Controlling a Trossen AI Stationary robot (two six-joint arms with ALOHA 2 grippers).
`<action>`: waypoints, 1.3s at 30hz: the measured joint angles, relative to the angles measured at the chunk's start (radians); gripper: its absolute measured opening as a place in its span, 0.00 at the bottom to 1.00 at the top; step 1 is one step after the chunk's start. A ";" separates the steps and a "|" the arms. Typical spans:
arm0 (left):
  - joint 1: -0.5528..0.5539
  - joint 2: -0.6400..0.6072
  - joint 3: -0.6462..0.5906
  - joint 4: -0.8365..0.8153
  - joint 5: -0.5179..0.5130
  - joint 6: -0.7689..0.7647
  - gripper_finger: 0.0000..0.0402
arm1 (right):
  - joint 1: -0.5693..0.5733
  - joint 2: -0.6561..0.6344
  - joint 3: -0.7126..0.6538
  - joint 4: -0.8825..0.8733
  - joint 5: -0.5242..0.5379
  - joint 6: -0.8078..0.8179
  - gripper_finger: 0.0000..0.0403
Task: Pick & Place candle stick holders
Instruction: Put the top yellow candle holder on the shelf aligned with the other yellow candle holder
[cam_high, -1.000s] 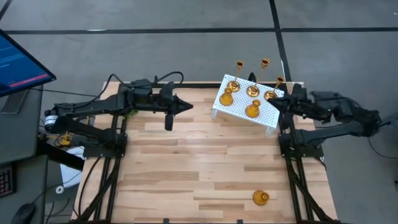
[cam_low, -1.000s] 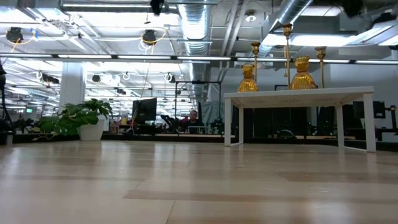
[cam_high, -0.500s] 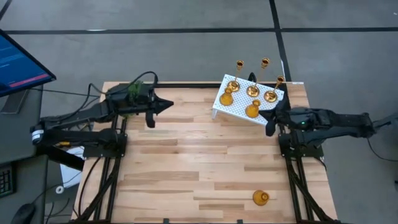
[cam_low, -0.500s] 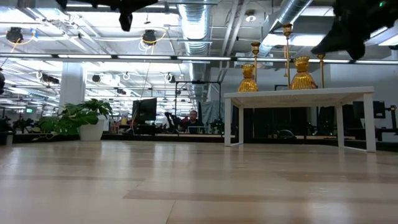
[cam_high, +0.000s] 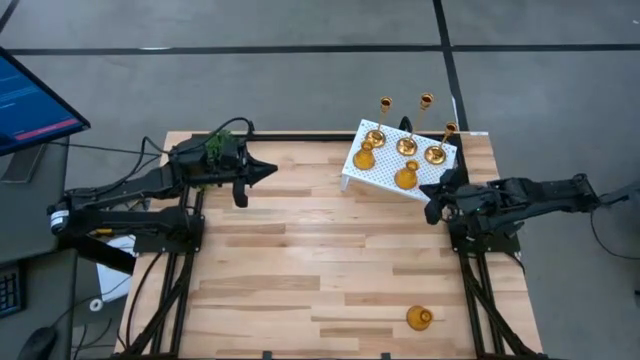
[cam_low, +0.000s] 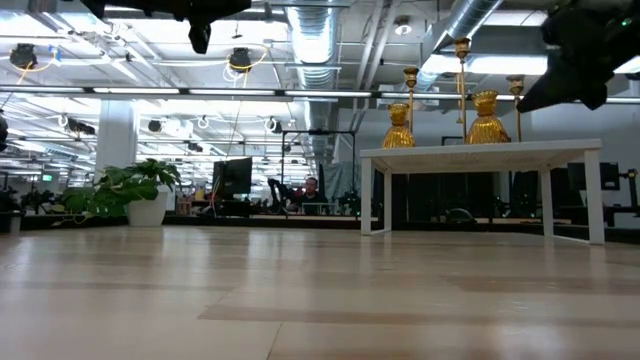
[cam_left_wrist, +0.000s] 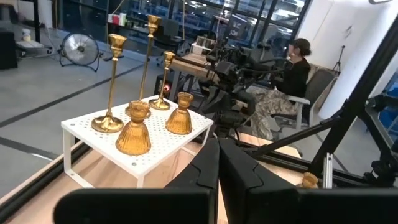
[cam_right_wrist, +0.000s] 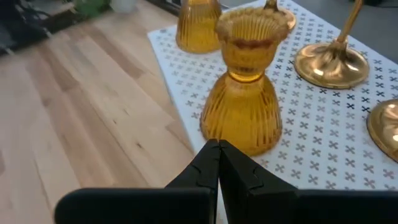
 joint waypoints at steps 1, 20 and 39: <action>0.000 0.000 0.000 0.000 0.005 0.010 0.01 | -0.004 0.011 0.000 -0.001 0.000 -0.001 0.00; 0.000 0.000 -0.080 -0.001 0.015 -0.006 0.02 | -0.163 0.136 0.000 0.108 -0.049 -0.110 0.00; 0.000 0.000 -0.086 0.001 0.015 0.019 0.02 | -0.384 0.286 -0.001 0.311 -0.278 -0.316 0.00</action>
